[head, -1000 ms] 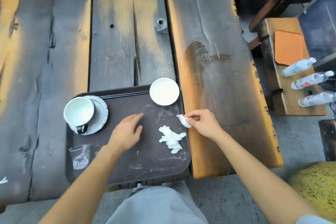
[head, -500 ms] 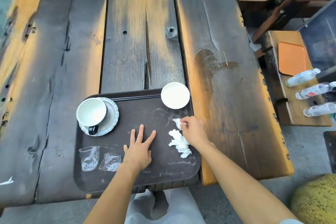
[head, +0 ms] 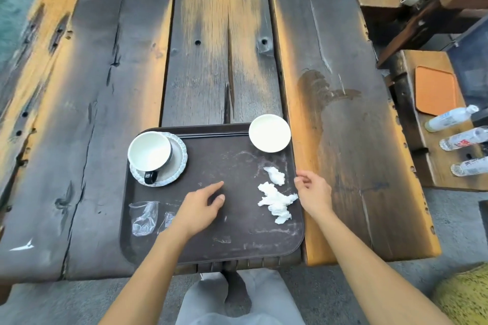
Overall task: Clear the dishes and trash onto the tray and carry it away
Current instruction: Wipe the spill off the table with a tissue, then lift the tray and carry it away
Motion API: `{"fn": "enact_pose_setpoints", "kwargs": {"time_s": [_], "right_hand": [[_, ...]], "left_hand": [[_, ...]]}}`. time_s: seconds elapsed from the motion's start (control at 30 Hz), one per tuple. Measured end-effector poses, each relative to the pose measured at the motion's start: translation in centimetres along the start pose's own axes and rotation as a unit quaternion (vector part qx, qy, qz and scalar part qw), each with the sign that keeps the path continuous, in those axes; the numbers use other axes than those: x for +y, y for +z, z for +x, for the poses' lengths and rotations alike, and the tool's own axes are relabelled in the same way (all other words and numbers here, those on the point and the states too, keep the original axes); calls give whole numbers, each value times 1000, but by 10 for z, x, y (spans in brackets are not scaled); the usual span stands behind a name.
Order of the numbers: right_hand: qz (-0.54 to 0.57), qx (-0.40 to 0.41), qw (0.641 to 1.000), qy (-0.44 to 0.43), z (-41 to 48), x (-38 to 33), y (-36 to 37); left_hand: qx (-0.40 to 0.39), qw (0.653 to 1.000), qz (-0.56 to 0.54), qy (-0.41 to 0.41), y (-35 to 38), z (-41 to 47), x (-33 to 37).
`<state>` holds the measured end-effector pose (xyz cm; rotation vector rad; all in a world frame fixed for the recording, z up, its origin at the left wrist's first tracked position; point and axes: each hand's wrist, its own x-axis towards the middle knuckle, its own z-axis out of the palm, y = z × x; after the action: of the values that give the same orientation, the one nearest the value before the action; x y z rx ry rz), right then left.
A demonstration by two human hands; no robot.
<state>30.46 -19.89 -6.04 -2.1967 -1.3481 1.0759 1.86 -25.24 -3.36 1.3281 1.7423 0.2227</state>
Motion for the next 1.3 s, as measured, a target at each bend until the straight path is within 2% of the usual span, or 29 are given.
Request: {"fn": "enact_pose_setpoints", "kwargs": {"time_s": [0.07,0.13,0.2,0.3,0.4,0.5,0.6,0.83,1.07,1.3], "right_hand": [[6,-23,1000,10,0,3,-2],[-5,-41,999,15,1,3,-2],[-23,-51,998,19,2,3,-2],[-52,-53,997,12,4,2,2],[-77,-37,996,-7,3,2,7],[-82,-4,996,-34,2,4,16],[-97,26,993,-55,0,8,25],[-92,79,989,-87,7,7,40],[-56,120,987,-96,6,9,49],[-50,95,988,-115,17,8,39]], "left_hand": [[82,989,-121,4,-19,-19,-2],[179,959,-219,-11,-45,-38,-12],[276,932,-232,-35,-75,-52,-33],[374,908,-154,-108,-104,-52,-89],[347,918,-99,-165,-109,-36,-137],[251,945,-152,-145,-105,-16,-166],[218,961,-112,-131,-99,-1,-180],[287,956,-13,-67,-79,14,-183],[371,925,-46,-66,-66,14,-179],[383,917,-79,-78,-61,12,-173]]}}
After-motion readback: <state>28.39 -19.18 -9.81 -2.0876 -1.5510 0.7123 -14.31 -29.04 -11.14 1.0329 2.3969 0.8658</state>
